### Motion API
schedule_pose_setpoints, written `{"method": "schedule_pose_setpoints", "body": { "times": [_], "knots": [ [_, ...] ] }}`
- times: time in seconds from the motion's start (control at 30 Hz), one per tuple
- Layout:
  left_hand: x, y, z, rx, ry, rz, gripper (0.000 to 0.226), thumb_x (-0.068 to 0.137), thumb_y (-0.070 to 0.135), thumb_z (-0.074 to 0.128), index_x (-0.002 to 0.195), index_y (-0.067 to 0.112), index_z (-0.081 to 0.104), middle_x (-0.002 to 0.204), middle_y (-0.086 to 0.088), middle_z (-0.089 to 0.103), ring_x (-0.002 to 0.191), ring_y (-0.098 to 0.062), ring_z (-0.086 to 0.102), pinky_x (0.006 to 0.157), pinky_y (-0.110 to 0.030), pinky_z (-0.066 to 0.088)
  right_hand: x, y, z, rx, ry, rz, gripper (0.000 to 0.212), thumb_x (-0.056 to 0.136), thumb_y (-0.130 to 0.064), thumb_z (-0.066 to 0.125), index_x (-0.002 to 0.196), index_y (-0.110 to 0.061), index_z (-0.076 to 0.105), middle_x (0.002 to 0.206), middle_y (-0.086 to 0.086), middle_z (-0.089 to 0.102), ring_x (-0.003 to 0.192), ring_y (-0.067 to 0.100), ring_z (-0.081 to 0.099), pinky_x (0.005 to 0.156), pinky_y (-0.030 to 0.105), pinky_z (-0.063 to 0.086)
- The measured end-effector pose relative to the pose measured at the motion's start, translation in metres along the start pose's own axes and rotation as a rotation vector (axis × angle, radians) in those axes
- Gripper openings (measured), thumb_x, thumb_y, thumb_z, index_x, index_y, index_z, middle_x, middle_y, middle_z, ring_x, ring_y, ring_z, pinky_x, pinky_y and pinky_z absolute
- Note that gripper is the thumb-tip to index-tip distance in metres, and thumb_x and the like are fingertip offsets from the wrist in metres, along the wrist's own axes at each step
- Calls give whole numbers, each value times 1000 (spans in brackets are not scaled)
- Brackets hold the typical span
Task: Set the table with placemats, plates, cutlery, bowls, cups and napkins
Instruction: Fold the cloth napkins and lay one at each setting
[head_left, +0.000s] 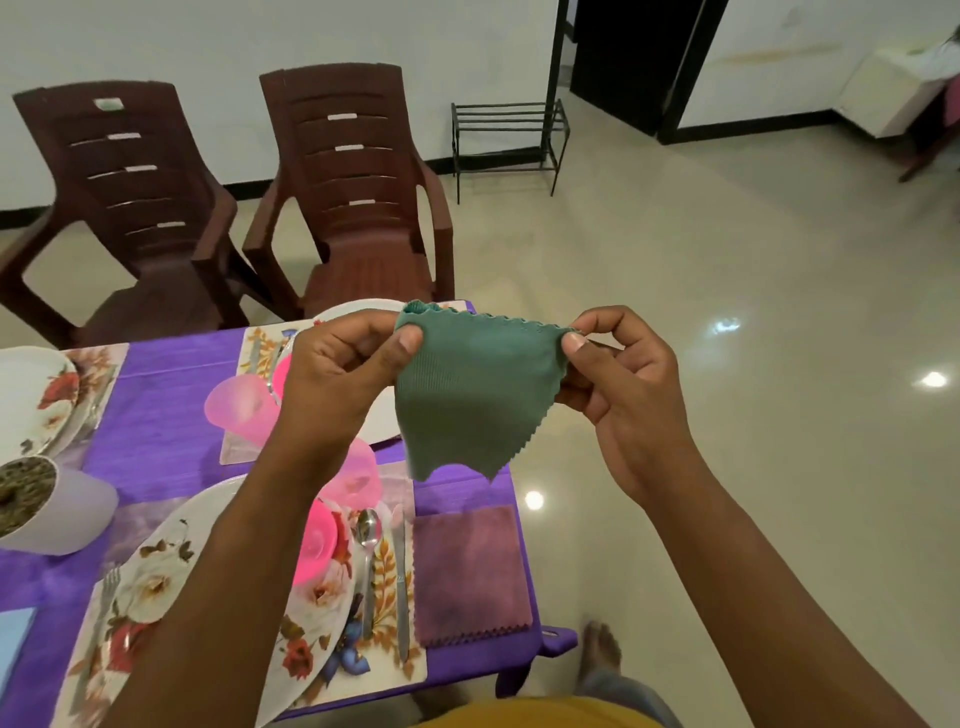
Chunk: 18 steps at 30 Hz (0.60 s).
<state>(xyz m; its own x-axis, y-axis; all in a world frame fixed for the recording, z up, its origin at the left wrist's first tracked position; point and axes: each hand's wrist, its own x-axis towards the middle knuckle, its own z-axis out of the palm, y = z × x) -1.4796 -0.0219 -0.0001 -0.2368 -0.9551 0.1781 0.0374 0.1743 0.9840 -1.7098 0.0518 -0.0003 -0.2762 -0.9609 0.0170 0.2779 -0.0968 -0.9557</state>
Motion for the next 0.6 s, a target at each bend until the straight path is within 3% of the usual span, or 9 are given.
{"method": "schedule_pose_setpoints", "body": {
  "times": [0.23, 0.37, 0.5, 0.6],
  "knots": [
    [7, -10, 64, 123, 161, 56, 16, 104, 17, 61, 110, 18, 76, 102, -3, 80, 96, -23, 75, 83, -39, 63, 27, -21, -51, -33, -66, 20, 5, 102, -6, 59, 100, -10, 59, 73, 7, 70, 69, 20, 67, 68, 35, 57],
    [4, -13, 114, 115, 266, 49, 20, 107, 17, 56, 109, 18, 75, 99, 0, 78, 94, -20, 74, 79, -33, 64, 45, -32, -98, -62, -134, 17, 6, 102, -5, 59, 107, -7, 59, 76, 9, 72, 77, 22, 70, 73, 37, 60],
    [4, -10, 166, 222, 349, 153, 18, 107, 17, 57, 104, 26, 73, 90, 17, 74, 86, -8, 68, 73, -32, 60, 64, -44, -144, -132, -214, 10, 18, 104, -7, 58, 121, -7, 63, 88, 5, 77, 92, 22, 73, 86, 40, 61],
    [5, -7, 196, 433, 448, 306, 13, 106, 19, 59, 100, 26, 68, 87, 32, 68, 82, 6, 60, 73, -16, 46, 76, -52, -169, -355, -281, -97, 18, 102, -3, 59, 115, -8, 71, 96, 3, 79, 95, 18, 74, 90, 41, 61]
  ]
}}
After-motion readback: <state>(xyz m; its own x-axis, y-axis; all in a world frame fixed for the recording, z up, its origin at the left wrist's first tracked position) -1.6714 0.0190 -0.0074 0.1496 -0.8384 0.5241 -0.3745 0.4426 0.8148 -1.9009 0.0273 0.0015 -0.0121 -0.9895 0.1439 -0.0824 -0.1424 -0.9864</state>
